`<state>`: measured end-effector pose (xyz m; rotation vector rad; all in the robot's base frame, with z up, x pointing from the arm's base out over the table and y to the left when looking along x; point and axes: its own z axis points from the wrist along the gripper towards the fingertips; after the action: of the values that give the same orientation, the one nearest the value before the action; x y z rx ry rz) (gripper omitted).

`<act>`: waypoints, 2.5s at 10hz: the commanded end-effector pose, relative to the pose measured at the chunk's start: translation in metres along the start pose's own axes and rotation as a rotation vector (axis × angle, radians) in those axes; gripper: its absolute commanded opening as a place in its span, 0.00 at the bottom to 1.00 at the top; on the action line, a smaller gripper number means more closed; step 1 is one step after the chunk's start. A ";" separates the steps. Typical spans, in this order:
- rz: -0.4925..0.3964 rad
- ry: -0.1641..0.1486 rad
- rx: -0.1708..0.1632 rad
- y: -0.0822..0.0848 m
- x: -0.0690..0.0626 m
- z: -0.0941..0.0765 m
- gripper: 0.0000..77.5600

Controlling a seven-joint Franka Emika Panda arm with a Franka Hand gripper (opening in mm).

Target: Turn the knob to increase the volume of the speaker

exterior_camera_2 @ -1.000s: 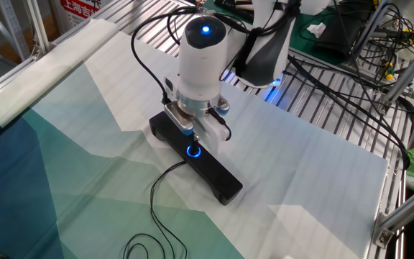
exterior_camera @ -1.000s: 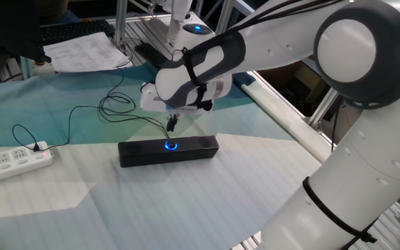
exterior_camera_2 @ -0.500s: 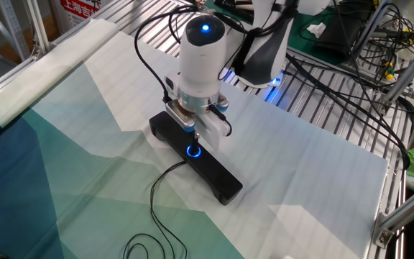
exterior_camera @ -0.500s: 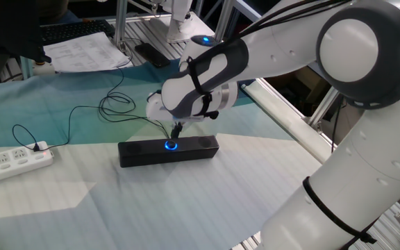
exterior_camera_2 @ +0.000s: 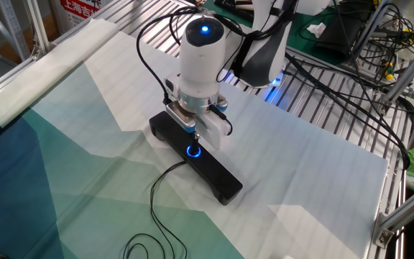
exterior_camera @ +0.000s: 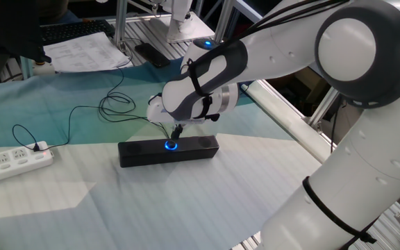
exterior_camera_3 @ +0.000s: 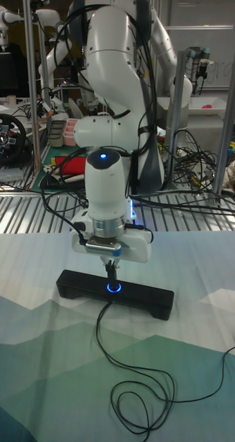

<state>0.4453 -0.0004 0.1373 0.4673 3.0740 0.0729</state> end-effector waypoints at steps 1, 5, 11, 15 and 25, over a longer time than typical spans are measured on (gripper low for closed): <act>0.000 -0.008 -0.007 0.002 0.002 0.004 0.00; -0.002 -0.012 -0.010 0.001 0.002 0.009 0.00; -0.002 -0.020 -0.019 0.001 0.002 0.012 0.00; -0.002 -0.025 -0.019 0.001 0.002 0.012 0.00; -0.009 -0.024 -0.018 0.001 0.002 0.012 1.00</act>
<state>0.4432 0.0017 0.1240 0.4579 3.0508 0.0947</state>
